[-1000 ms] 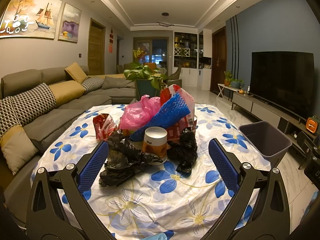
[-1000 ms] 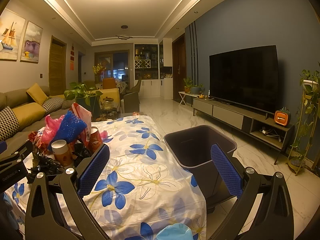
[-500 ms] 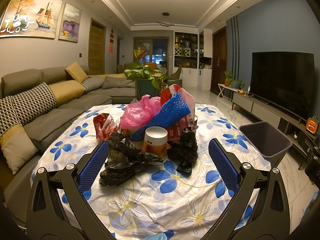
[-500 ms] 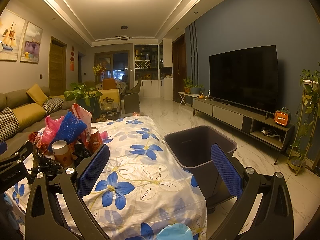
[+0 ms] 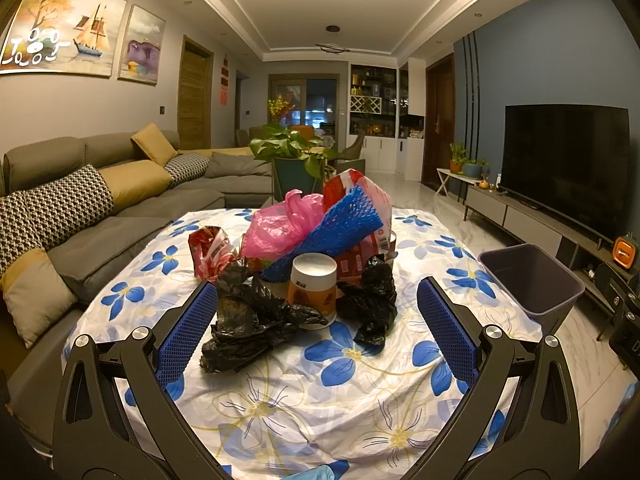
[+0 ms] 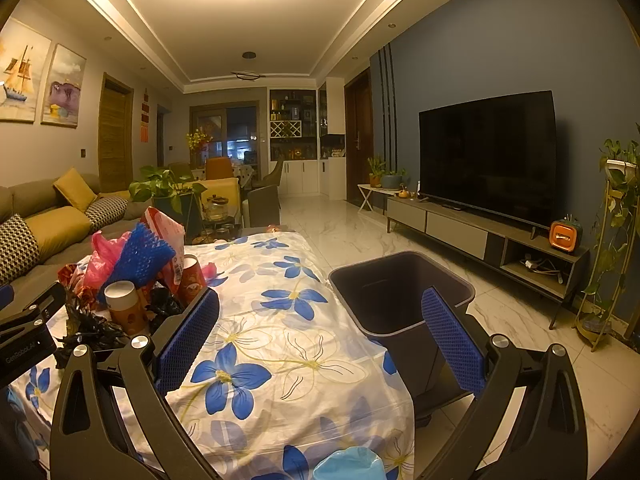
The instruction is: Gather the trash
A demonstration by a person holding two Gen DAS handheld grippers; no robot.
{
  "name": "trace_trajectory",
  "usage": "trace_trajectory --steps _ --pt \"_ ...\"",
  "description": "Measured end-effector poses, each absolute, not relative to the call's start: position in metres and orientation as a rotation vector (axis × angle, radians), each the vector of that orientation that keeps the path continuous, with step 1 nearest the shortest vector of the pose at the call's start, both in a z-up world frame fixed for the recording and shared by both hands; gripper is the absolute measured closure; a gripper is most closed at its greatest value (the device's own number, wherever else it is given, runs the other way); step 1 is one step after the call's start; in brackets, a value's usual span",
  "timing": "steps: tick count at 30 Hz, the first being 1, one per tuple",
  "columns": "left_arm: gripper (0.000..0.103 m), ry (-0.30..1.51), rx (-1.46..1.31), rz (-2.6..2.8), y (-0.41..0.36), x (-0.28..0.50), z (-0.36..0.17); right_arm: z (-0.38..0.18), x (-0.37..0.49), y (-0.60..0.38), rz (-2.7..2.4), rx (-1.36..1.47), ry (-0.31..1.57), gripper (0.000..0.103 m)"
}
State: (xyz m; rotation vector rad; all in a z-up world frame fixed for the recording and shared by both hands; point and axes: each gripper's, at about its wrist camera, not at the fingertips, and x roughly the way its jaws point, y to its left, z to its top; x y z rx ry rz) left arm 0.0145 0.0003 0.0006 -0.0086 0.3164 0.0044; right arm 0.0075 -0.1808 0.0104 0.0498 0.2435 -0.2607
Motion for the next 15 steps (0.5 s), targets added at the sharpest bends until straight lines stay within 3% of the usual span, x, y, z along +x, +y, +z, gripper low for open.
trace_trajectory --steps 15 --pt "0.005 0.308 -0.014 0.022 0.0093 0.0135 -0.0010 0.0109 0.0131 -0.1757 -0.231 0.049 0.242 0.005"
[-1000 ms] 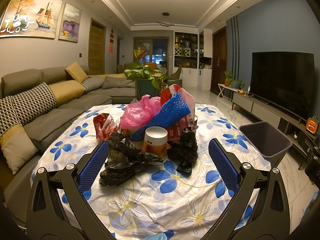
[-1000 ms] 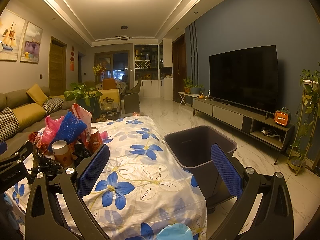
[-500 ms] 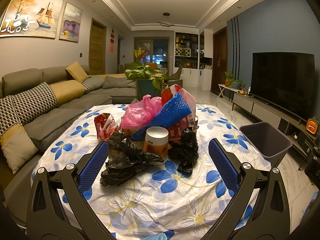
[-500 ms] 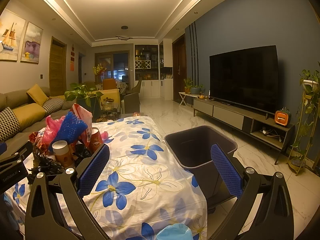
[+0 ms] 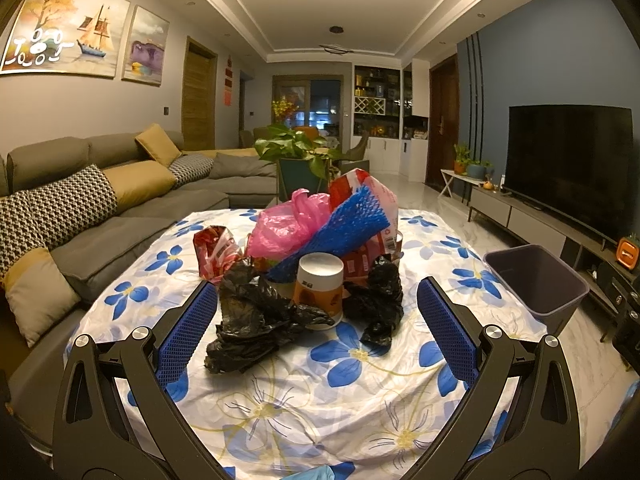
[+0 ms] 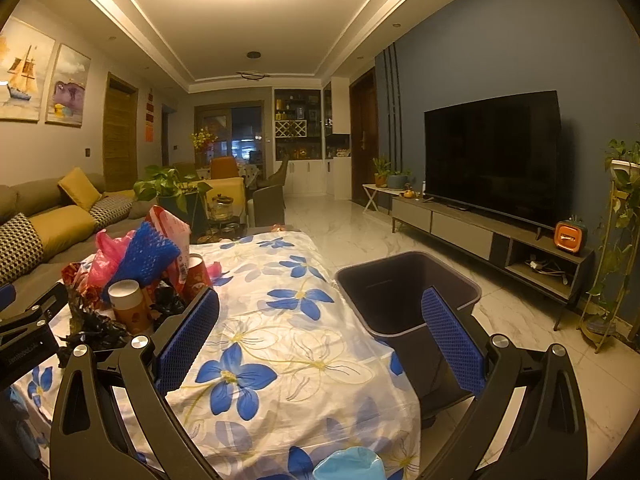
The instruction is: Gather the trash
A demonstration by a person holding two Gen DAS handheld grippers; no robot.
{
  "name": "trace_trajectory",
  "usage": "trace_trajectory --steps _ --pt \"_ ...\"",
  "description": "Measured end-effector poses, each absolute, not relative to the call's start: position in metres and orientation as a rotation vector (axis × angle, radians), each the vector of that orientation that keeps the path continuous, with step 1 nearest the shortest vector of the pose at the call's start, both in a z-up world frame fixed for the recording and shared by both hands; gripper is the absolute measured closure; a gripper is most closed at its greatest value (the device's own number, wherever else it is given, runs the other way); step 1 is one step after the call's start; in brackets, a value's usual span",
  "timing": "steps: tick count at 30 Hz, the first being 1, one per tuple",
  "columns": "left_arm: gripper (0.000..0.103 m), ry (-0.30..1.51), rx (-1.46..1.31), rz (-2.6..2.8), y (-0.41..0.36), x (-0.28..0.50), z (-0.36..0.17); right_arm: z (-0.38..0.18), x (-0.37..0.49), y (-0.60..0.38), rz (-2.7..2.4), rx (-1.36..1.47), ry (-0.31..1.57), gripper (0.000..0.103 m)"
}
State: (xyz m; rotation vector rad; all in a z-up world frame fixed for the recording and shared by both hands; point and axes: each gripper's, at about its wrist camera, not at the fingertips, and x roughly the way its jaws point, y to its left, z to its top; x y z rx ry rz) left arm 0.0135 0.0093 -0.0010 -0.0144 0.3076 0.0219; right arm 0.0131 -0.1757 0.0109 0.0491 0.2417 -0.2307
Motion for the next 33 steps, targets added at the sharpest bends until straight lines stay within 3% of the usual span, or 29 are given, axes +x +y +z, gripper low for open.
trace_trajectory --steps 9,18,25,30,33 --pt "0.005 0.335 -0.036 0.046 0.034 0.026 -0.018 0.001 0.037 -0.166 -0.119 0.075 0.245 0.005" --pt "0.005 0.342 -0.065 0.094 0.069 0.043 -0.042 -0.026 0.090 -0.139 0.012 0.070 0.362 0.005" --pt "0.005 0.354 -0.116 0.068 0.090 0.069 -0.062 -0.042 0.104 -0.120 -0.001 0.025 0.328 0.005" --pt "0.011 0.376 -0.148 0.031 0.099 0.091 -0.074 -0.054 0.123 -0.118 0.034 0.063 0.356 0.005" --pt "0.021 0.419 -0.163 0.011 0.100 0.108 -0.084 -0.060 0.134 -0.112 0.055 0.061 0.364 0.010"
